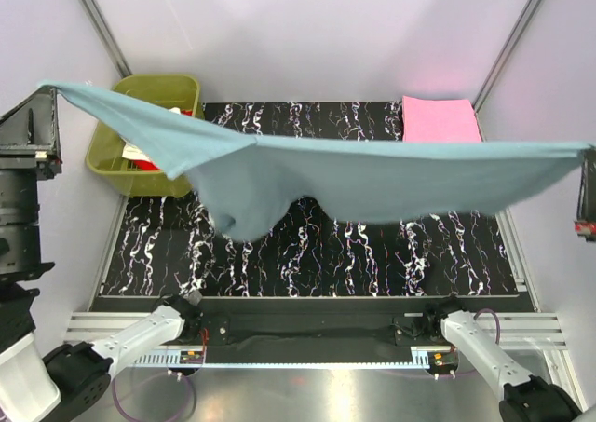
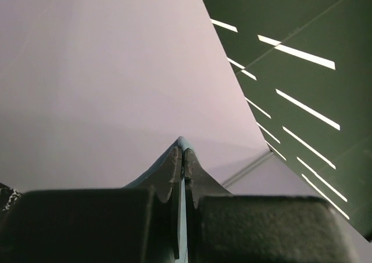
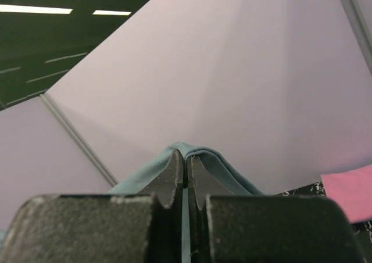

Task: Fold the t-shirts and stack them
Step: Flatten the tshirt out

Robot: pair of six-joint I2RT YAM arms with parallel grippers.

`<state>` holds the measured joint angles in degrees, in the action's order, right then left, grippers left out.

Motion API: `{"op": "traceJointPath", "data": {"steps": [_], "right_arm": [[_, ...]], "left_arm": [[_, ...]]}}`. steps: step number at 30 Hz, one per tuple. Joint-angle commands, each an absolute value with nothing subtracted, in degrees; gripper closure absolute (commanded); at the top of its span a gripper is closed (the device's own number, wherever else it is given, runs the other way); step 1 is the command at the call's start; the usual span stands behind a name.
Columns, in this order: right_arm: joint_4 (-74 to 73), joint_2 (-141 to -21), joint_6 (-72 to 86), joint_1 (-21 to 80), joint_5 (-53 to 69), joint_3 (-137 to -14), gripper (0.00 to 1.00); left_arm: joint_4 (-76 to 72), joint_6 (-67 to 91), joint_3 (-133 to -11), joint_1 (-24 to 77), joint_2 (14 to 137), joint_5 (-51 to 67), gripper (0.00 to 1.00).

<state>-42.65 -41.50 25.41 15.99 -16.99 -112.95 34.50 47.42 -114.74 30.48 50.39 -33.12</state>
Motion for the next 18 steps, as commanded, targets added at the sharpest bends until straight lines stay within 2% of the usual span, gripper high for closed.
{"op": "traceJointPath", "data": {"steps": [1, 6, 14, 18], "right_arm": [[-40.26, -42.01, 27.42, 16.0, -13.19, -113.03, 1.0], [-41.83, -45.08, 25.15, 16.08, -10.98, -114.52, 1.0], [-37.18, -50.88, 21.63, 16.0, -15.2, -106.08, 1.0], [-38.32, -55.01, 19.34, 16.0, -15.12, -108.88, 1.0]], "left_arm": [[31.47, 46.85, -116.19, 30.41, 49.75, -27.25, 1.0], [31.9, 43.25, -117.24, 30.41, 51.06, -27.69, 1.0], [35.06, 37.27, -116.72, 30.41, 62.92, -30.58, 1.0], [38.58, 37.62, -125.5, 30.5, 69.86, -27.43, 1.0]]}}
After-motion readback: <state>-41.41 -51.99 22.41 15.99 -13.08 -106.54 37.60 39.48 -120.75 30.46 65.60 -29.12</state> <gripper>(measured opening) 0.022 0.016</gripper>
